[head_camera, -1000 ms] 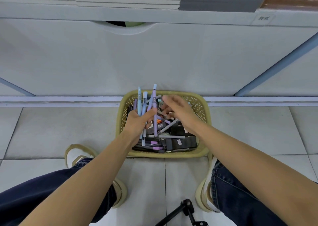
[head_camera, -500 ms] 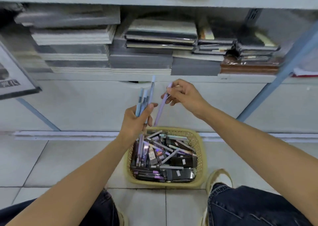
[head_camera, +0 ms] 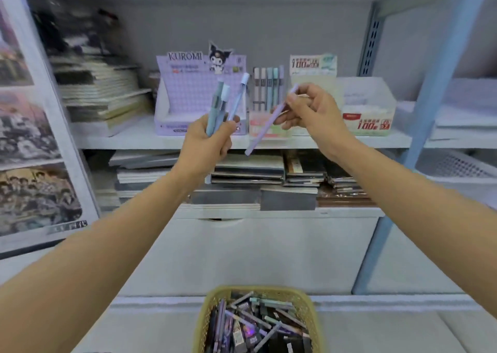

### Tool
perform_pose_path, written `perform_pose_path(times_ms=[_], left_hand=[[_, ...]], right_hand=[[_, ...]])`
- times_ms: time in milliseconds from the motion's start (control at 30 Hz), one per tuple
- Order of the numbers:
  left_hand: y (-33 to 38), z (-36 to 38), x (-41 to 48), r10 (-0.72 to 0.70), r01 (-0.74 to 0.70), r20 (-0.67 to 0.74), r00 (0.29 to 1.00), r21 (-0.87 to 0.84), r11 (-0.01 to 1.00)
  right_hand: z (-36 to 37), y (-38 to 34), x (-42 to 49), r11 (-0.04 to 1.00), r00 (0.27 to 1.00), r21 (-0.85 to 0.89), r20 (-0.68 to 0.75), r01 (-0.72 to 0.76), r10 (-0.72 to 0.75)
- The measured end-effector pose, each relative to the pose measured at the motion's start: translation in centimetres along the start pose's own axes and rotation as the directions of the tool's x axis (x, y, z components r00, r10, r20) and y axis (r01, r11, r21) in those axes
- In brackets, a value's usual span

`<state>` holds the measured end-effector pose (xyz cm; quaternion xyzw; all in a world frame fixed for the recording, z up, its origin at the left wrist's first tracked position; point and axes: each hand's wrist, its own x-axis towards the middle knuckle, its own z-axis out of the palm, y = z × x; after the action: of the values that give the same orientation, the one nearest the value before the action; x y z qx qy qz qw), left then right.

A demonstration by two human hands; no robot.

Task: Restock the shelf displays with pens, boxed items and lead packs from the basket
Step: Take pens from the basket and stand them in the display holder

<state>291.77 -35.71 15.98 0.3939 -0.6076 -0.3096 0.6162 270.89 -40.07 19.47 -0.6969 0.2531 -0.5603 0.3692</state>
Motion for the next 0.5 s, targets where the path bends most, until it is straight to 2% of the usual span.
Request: perform_pose_path(times_ms=[167,300,500], left_hand=[[1.7,-0.1,3.5,0.036,-0.038,-0.051,0.998,-0.039,0.998],[1.0,-0.3,5.8,0.034,-0.035,-0.028,0.999,-0.033,0.999],[-0.3,0.1,8.8,0.005,-0.005,-0.002,1.0,-0.032,0.999]], right_hand=[[-1.8,-2.8,4.4,0.989,0.975,-0.082,-0.18,0.119,-0.132],[-3.3,-2.5,7.4,0.974,0.944,-0.197,-0.286,0.111,-0.165],[-4.5,0.3,10.1,0.926,0.951,-0.376,-0.279,0.016,-0.13]])
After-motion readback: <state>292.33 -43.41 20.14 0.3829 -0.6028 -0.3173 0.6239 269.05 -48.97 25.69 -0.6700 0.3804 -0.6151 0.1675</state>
